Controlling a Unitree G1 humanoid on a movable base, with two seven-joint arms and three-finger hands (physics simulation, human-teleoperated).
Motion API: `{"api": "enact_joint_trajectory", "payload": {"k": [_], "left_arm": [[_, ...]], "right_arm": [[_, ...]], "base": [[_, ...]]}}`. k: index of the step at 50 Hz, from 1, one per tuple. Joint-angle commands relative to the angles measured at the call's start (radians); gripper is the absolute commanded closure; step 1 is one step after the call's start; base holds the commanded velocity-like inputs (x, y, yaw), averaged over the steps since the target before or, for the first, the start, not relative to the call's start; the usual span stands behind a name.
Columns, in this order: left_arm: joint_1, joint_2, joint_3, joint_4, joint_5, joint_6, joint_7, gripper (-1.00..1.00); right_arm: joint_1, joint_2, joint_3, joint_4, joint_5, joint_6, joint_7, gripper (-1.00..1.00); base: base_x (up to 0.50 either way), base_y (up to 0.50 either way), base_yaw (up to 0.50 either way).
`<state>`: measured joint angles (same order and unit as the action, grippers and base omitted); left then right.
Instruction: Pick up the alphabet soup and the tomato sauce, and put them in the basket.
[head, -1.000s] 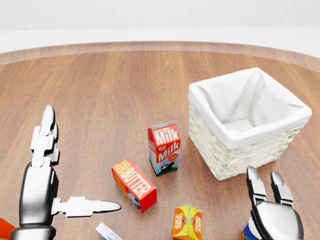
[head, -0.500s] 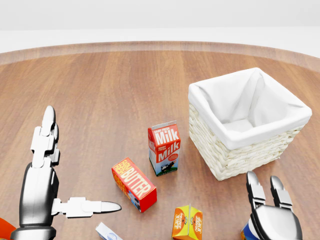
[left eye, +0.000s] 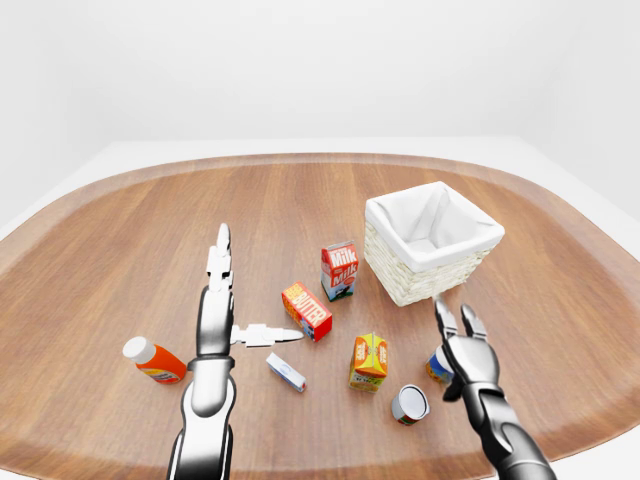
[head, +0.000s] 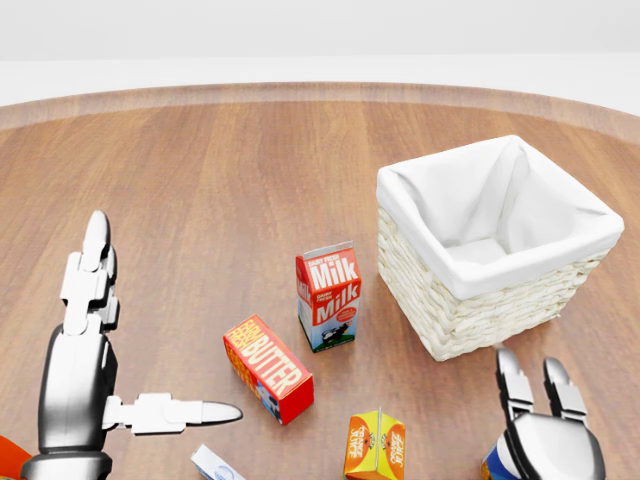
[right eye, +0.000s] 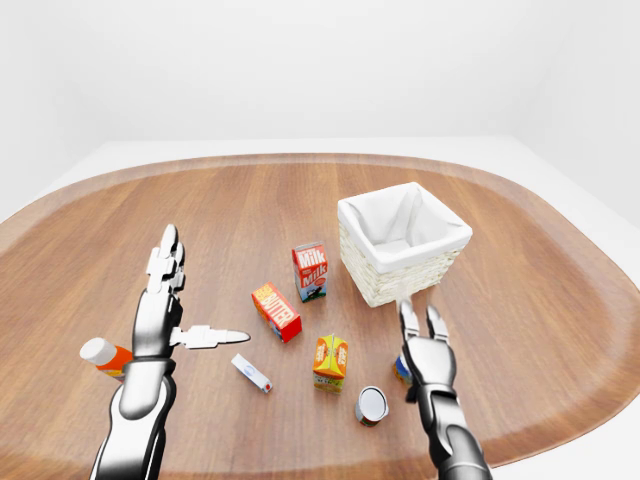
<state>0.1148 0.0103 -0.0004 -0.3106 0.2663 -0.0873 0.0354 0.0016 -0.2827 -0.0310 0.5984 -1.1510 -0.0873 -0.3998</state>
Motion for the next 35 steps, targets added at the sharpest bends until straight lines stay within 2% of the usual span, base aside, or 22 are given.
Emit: {"api": "enact_joint_trajectory", "payload": {"k": [1, 12, 20, 21, 22, 23, 35], "left_arm": [[-0.004, 0.003, 0.002, -0.002, 0.004, 0.0, -0.002, -1.0], [-0.001, 0.003, 0.0, -0.012, 0.007, 0.0, -0.005, -1.0], [0.002, 0.004, 0.0, -0.008, 0.006, 0.0, -0.005, -1.0], [0.002, 0.004, 0.0, -0.011, 0.006, 0.0, -0.006, -1.0], [0.002, 0.003, 0.0, -0.014, 0.006, 0.0, -0.007, -1.0], [0.003, 0.003, 0.0, -0.015, 0.006, 0.0, -0.007, -1.0], [0.001, 0.003, -0.001, -0.006, 0.009, 0.0, -0.005, -1.0]], "right_arm": [[-0.044, -0.017, 0.008, 0.091, 0.015, 0.0, -0.033, -1.0], [-0.079, -0.022, 0.03, 0.174, 0.021, 0.0, -0.077, -1.0], [-0.063, -0.018, 0.034, 0.139, 0.025, 0.0, -0.064, -1.0], [-0.058, -0.017, 0.034, 0.131, 0.024, 0.0, -0.062, -0.87], [-0.056, -0.016, 0.033, 0.126, 0.026, 0.0, -0.06, 0.5], [-0.054, -0.015, 0.032, 0.123, 0.026, 0.0, -0.059, 1.0], [-0.031, -0.009, 0.027, 0.08, 0.03, 0.0, -0.033, 1.0]], "base": [[0.0, 0.0, 0.0], [0.0, 0.0, 0.0], [0.0, 0.0, 0.0], [0.0, 0.0, 0.0], [0.0, 0.0, 0.0], [0.0, 0.0, 0.0], [0.0, 0.0, 0.0]]}}
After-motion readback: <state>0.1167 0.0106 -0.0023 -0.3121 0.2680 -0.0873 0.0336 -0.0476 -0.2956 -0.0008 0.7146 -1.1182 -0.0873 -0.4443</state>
